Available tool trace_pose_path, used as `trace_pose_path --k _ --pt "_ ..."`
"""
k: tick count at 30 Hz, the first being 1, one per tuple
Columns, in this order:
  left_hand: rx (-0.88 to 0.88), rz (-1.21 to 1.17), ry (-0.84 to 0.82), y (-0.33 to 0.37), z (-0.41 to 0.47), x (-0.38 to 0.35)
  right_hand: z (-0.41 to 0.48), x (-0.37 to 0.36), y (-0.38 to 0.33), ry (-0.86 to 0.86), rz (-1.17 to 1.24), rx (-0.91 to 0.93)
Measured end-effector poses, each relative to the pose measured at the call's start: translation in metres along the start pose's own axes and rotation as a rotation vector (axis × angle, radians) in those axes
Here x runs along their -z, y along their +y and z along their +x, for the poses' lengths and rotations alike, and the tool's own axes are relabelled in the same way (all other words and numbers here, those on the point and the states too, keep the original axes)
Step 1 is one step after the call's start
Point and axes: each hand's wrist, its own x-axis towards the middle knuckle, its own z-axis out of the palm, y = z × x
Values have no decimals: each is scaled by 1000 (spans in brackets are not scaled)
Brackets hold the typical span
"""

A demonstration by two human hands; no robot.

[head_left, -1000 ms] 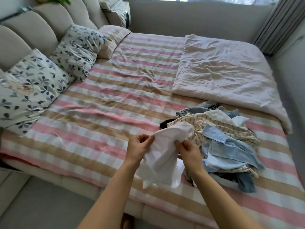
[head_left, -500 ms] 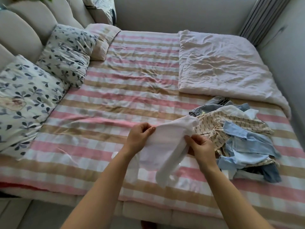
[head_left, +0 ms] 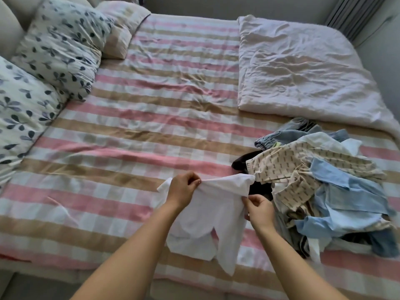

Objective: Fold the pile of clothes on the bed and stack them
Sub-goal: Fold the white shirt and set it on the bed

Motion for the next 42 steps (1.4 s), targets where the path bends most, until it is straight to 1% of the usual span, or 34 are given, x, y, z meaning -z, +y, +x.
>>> trace_pose_path --k 3,5,9,11,13,16,19,22,23,25,27,29,30,32,35,37,38,40,42 --pt "72 -44 7 -37 14 -39 41 -8 47 68 -100 -33" --pt "126 -81 -4 -61 11 -55 61 -7 74 85 -163 -72" --pt "263 -105 -30 -108 -12 -60 70 -2 97 24 -199 -164" --pt "328 -108 -28 -126 -22 -54 62 -7 97 45 -277 -96" --pt "376 -120 -13 -139 -26 -45 52 -19 89 6 -386 51" --pt "460 -156 43 -156 -21 -35 46 -56 73 -228 -504 269" --pt "502 -194 89 -171 -9 -33 51 -103 59 -399 -585 399" --pt "544 -200 133 -191 9 -34 59 -151 57 -486 -598 423" --pt "543 -151 135 -197 17 -35 60 -164 59 -505 -604 419" --pt "507 -38 83 -210 35 -36 63 -191 69 -528 -667 416" --pt "464 -88 20 -218 51 -34 61 -211 80 -497 -781 398" --pt "445 -183 -37 -215 58 -27 56 -223 86 -395 -852 386" --pt "425 -205 -53 -213 60 -22 53 -227 86 -340 -827 383" --pt "394 -284 -53 -206 59 -6 48 -234 76 -279 -655 355" --pt "394 -503 29 -190 54 33 38 -247 42 -311 -373 366" --pt "395 -652 118 -185 49 66 29 -265 9 -361 -211 395" --pt "390 -728 167 -186 47 80 26 -276 -6 -400 -167 404" --pt "376 -860 256 -190 47 107 21 -300 -30 -476 -158 425" --pt "380 -883 295 -199 49 121 18 -322 -39 -509 -182 425"
